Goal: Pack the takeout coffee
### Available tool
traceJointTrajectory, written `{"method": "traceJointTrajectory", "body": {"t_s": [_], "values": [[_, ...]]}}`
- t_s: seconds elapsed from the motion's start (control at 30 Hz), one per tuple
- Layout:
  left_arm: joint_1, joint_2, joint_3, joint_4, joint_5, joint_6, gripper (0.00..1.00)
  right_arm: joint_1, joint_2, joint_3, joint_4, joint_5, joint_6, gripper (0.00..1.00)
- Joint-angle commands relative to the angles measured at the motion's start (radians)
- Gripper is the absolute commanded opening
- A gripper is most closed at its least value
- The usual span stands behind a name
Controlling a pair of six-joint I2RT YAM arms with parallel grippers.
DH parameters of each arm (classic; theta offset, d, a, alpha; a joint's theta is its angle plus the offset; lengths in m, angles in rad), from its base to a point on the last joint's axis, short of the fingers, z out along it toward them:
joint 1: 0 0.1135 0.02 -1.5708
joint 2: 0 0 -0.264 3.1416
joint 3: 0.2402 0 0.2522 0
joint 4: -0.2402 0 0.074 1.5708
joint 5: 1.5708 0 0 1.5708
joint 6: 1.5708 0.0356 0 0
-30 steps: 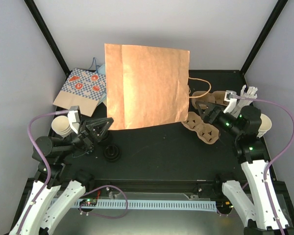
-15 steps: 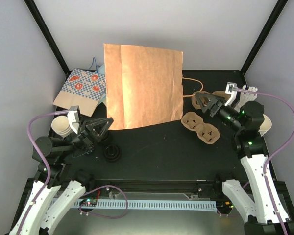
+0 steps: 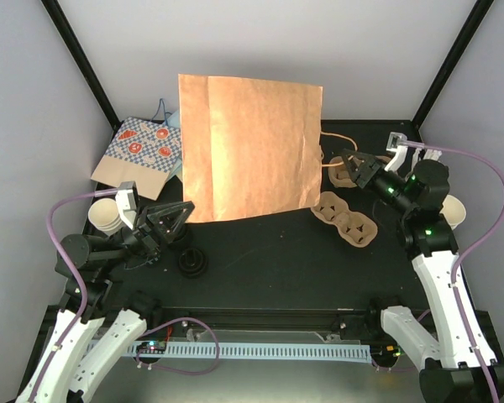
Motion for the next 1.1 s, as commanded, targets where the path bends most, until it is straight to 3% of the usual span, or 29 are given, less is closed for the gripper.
{"method": "traceJointTrajectory", "body": {"t_s": [0.0, 0.1, 0.13, 0.2, 0.37, 0.4, 0.5, 0.57, 0.7, 0.87, 1.07], "values": [[0.006, 0.001, 0.000, 0.052, 0.001, -0.014, 0.02, -0.003, 0.002, 0.073, -0.034, 0.004, -0.043, 0.24], [0.007, 0.010, 0.000, 0.050, 0.000, -0.016, 0.02, -0.003, 0.006, 0.122, -0.081, 0.014, -0.068, 0.04], [0.007, 0.013, 0.000, 0.043, -0.003, -0.013, 0.02, -0.003, 0.006, 0.137, -0.100, 0.023, -0.076, 0.01], [0.007, 0.018, 0.003, 0.002, -0.024, 0.005, 0.03, -0.003, 0.003, 0.163, -0.134, 0.041, -0.096, 0.01], [0.007, 0.060, 0.018, -0.228, -0.175, 0.102, 0.18, -0.003, -0.008, 0.208, -0.183, 0.055, -0.118, 0.01], [0.007, 0.071, 0.016, -0.274, -0.204, 0.114, 0.26, -0.004, -0.006, 0.218, -0.192, 0.049, -0.121, 0.01], [0.007, 0.101, 0.007, -0.389, -0.291, 0.152, 0.80, -0.003, 0.010, 0.248, -0.230, 0.028, -0.136, 0.01], [0.007, 0.119, 0.018, -0.492, -0.383, 0.185, 0.98, -0.001, 0.027, 0.273, -0.271, 0.023, -0.153, 0.01], [0.007, 0.143, 0.046, -0.631, -0.538, 0.259, 0.99, 0.004, 0.079, 0.319, -0.359, -0.011, -0.195, 0.01], [0.007, 0.178, 0.086, -0.664, -0.511, 0.332, 0.99, 0.041, 0.139, 0.363, -0.433, -0.038, -0.237, 0.01], [0.007, 0.182, 0.098, -0.650, -0.460, 0.300, 0.99, 0.064, 0.143, 0.394, -0.423, -0.039, -0.241, 0.01]]}}
